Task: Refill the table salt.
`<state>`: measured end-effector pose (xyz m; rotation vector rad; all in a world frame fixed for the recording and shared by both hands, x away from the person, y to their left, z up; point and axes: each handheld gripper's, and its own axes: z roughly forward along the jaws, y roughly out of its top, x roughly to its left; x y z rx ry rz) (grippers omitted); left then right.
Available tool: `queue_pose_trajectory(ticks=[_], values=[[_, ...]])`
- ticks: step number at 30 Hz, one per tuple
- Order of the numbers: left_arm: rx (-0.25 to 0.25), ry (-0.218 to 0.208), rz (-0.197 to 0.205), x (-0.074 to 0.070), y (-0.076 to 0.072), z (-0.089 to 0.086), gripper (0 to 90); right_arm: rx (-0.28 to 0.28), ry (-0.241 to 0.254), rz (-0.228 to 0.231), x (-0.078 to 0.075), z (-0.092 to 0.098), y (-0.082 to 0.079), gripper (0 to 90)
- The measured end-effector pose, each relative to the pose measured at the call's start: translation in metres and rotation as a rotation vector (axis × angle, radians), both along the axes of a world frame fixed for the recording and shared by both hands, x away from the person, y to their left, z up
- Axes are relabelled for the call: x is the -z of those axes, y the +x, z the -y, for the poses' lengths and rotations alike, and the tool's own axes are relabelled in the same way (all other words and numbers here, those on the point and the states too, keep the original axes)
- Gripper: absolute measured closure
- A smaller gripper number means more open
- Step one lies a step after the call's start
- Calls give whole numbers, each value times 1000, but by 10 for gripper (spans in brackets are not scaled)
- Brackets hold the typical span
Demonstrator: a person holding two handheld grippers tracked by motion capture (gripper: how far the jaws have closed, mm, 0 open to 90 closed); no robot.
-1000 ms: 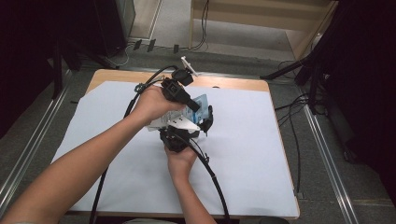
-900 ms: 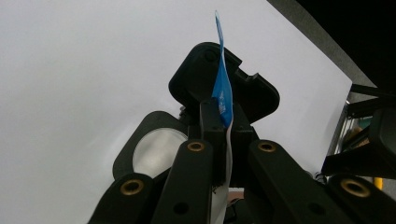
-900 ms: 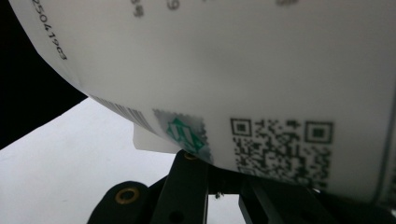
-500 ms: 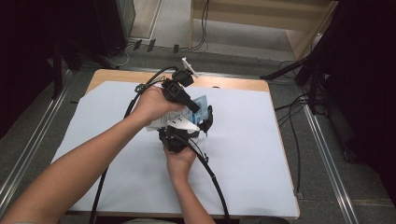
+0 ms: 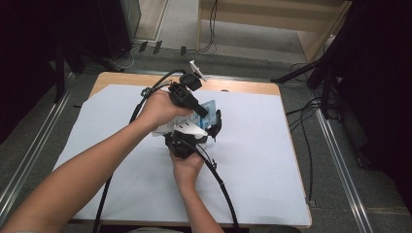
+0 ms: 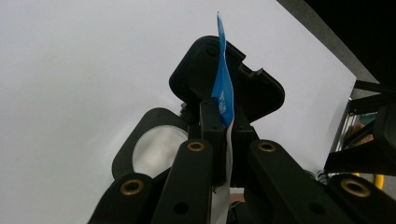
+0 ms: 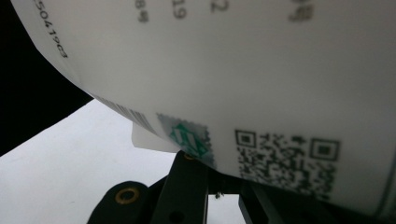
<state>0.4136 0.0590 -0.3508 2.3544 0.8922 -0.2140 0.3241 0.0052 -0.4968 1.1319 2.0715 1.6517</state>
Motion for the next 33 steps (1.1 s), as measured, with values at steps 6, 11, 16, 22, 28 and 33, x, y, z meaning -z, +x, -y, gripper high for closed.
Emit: queue_pose_trajectory(ticks=[6,11,16,22,28,33], values=[[-3,-24,-2,-2,-1,-4,900,1,-10,6,0,0,0,900],[-8,-40,4,-4,-2,-6,900,10,-9,0,0,3,1,900],[-7,-39,3,-4,-3,-5,900,12,-12,6,0,2,1,900],[0,-31,2,-4,-2,-5,900,8,-14,10,0,2,0,900],[-6,-46,4,-5,-2,-6,900,12,-20,9,-1,4,1,900],[-8,-42,4,-5,-2,-6,900,7,-18,14,-1,3,1,900]])
